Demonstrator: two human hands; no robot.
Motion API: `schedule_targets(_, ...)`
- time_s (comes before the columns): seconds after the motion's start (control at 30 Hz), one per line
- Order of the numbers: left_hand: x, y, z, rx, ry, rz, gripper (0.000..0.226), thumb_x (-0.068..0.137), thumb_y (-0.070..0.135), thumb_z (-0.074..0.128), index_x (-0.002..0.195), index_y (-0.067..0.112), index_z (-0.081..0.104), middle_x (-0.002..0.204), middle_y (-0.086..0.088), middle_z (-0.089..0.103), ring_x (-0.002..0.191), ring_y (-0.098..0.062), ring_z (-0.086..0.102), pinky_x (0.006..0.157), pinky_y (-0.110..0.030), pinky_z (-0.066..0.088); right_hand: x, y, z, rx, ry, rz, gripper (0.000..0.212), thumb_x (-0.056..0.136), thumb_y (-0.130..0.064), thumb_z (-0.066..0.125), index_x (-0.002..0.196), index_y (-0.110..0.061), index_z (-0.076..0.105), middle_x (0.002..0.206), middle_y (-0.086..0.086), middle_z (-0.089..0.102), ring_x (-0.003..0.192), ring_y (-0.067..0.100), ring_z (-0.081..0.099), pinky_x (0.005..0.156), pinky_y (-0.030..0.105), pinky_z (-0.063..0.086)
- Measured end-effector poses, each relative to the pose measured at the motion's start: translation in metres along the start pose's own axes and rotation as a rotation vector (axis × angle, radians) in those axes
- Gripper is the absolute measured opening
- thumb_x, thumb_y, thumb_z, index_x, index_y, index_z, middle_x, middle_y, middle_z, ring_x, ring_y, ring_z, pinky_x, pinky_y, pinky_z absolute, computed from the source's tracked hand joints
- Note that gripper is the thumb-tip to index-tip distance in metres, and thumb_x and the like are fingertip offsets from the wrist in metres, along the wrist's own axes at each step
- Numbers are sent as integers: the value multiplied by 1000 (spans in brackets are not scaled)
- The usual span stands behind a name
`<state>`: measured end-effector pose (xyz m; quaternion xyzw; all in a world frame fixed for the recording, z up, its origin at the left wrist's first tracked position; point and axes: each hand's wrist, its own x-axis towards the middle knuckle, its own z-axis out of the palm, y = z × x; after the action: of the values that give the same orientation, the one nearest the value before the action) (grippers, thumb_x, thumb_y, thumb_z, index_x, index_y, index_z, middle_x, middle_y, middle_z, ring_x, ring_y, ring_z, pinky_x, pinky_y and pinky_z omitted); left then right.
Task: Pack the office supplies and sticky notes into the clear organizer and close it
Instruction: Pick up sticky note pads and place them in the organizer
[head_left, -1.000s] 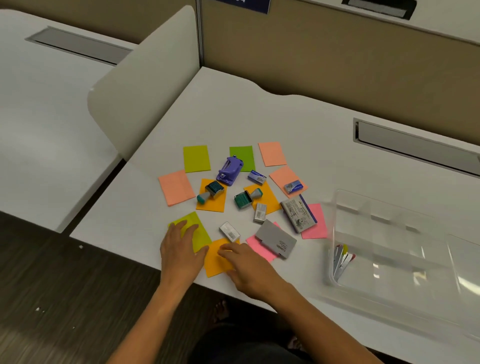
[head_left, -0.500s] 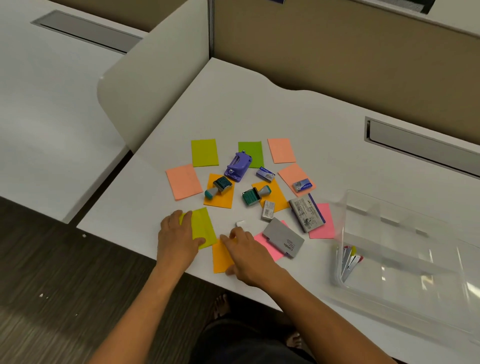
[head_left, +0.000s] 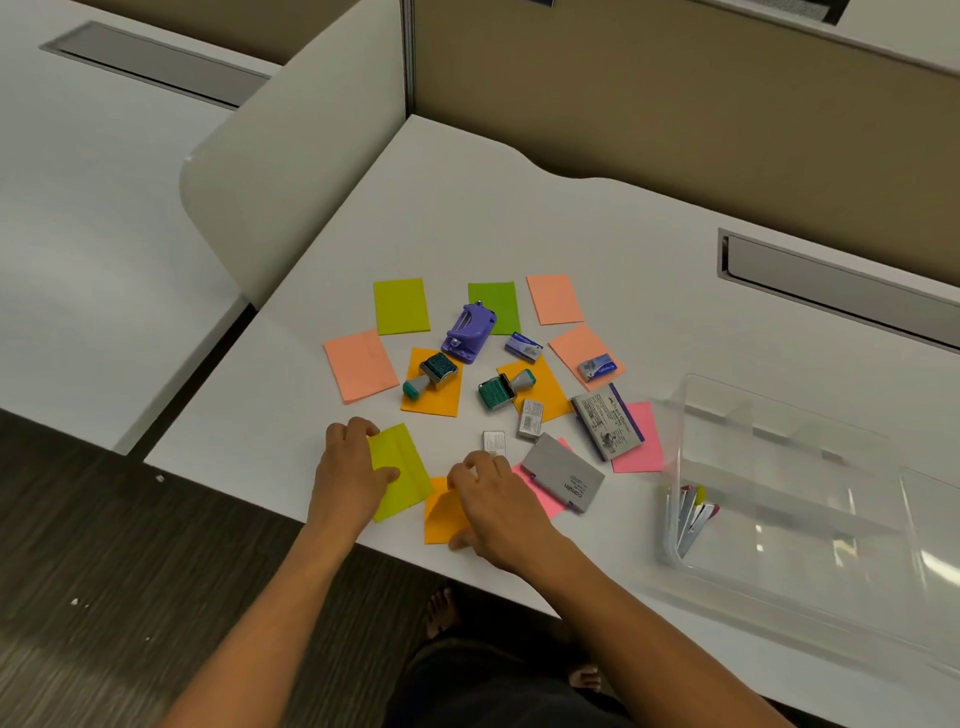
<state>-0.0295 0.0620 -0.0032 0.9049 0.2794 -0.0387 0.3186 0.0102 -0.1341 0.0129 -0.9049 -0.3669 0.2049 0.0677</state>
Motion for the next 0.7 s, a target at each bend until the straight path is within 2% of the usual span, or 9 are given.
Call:
schedule_targets(0.07,-2,-2,1,24,23,4,44,75,22,79,109,17,51,111,-7,47,94,-24,52,75,-30,41,0,0,-1,-32,11,-11,71,74,-45,79,128,-15,43,130,12,46,112,28,43,89,40,45)
schedule_targets(0.17,-6,-5,4,115,70,40,27,81,25,73,100,18,55,108,-6,53,98,-26,47,75,-31,38,0,2,-2,-50,5,0,75,72,-50,79,127,-16,40,124,11,46,107,27,42,87,39,40)
schedule_targets(0.27,-10,-4,4,99,127,78,11,87,25,65,92,19,56,103,-4,56,97,-26,49,76,-32,37,0,2,-3,-57,37,10,76,71,-50,80,127,-18,39,119,9,48,102,24,41,85,38,39)
schedule_targets(0.37,-17,-1,4,-64,173,72,10,90,24,62,92,19,53,91,-1,57,86,-21,52,70,-31,38,-4,1,-2,14,103,54,61,80,-43,74,126,-18,42,118,7,55,102,24,45,83,37,39)
schedule_targets(0.43,-22,3,5,-186,191,16,10,92,26,59,93,21,50,82,3,56,76,-18,54,61,-32,40,-9,4,-3,8,129,58,42,90,-40,63,120,-15,48,117,8,57,101,25,46,80,37,37)
schedule_targets(0.5,-27,9,5,-280,200,-25,10,93,28,58,93,23,49,79,6,55,73,-16,55,55,-31,39,-15,9,-4,55,136,71,33,95,-40,54,117,-15,53,116,8,57,101,25,49,80,37,39)
schedule_targets(0.6,-33,22,7,-387,239,-38,12,93,27,60,98,22,50,85,4,57,76,-15,55,59,-29,40,-27,20,-12,308,160,178,31,97,-44,49,120,-22,51,113,3,61,100,24,56,74,35,41)
schedule_targets(0.7,-38,37,6,-472,248,-49,20,94,22,59,109,26,47,96,4,57,76,-2,54,59,-24,43,-42,32,-19,480,196,248,35,95,-52,50,121,-30,51,109,-4,62,97,18,58,74,34,48)
